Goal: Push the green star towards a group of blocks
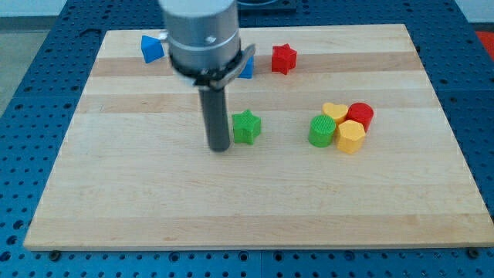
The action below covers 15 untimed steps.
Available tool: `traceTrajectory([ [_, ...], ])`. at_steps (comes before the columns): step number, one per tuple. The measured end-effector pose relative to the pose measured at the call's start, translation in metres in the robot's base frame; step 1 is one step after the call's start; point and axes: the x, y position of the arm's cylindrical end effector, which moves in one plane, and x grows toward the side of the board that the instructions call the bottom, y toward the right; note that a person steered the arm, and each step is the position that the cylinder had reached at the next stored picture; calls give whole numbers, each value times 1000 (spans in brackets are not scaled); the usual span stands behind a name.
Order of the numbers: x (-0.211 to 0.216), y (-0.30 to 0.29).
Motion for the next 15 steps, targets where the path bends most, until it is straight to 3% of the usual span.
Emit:
traceTrajectory([
  [1, 18, -2],
  [6, -58, 11],
  [8, -47, -2],
  [13, -52, 44],
  [15, -25, 35],
])
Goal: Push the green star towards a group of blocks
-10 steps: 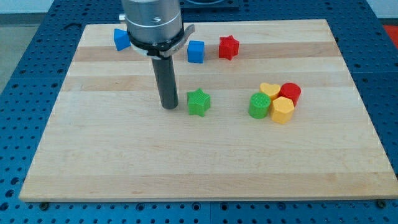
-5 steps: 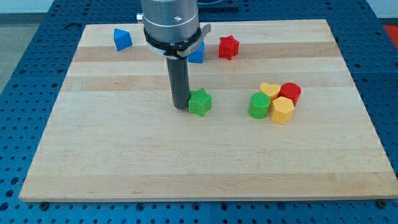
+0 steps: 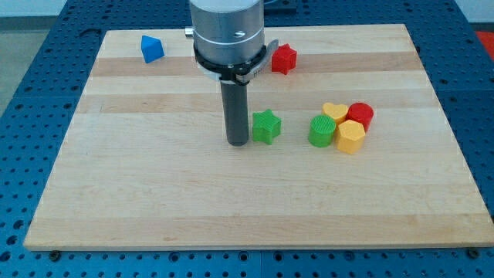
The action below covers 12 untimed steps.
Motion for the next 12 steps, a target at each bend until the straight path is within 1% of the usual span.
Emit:
traceTrajectory([
  [1, 4, 0],
  [3, -25, 2],
  [6, -20, 9],
  [7, -31, 15],
  [8, -32, 20],
  [10, -32, -1],
  [12, 3, -1],
])
